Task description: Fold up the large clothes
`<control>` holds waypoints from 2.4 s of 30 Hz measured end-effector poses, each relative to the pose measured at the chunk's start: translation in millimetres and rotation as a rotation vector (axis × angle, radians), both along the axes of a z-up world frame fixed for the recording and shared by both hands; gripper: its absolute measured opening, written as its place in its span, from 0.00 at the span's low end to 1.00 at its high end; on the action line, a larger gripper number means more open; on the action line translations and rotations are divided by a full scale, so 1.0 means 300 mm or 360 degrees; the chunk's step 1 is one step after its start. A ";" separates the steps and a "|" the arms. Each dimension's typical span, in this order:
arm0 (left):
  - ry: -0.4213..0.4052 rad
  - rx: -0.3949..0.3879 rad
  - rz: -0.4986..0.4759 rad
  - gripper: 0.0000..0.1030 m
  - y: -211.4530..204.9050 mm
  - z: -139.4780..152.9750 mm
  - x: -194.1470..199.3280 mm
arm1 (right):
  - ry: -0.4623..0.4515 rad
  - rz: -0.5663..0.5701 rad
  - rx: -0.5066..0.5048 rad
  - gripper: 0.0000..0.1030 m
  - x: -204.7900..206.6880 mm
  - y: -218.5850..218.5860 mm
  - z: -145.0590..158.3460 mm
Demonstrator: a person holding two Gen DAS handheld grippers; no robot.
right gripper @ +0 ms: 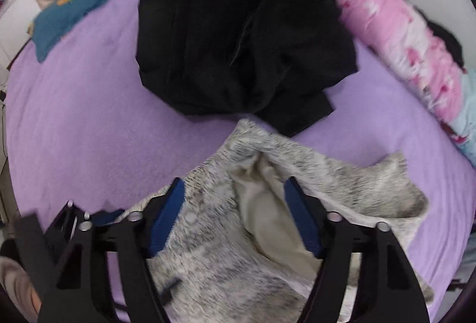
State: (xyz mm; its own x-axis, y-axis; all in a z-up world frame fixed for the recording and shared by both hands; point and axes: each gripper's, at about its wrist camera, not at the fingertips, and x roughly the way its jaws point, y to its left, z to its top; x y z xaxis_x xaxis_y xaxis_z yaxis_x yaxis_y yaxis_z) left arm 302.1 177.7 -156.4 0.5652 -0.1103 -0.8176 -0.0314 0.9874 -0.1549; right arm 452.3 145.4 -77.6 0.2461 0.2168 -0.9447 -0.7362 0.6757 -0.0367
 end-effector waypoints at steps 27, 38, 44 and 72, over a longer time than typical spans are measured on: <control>0.0027 0.0004 -0.0043 0.95 -0.003 -0.012 0.011 | 0.0073 0.0125 -0.0380 0.08 0.079 0.142 -0.099; 0.0027 0.0005 -0.0052 0.95 0.002 -0.017 0.013 | -0.0076 0.0189 -0.0523 0.07 0.230 0.139 0.007; 0.0035 -0.0001 -0.0057 0.95 0.004 -0.015 0.012 | 0.0008 0.0229 -0.0546 0.08 0.311 0.137 -0.093; 0.0030 -0.0018 -0.0054 0.94 -0.021 0.051 0.023 | -0.0073 0.0291 -0.0544 0.60 0.236 -0.278 0.056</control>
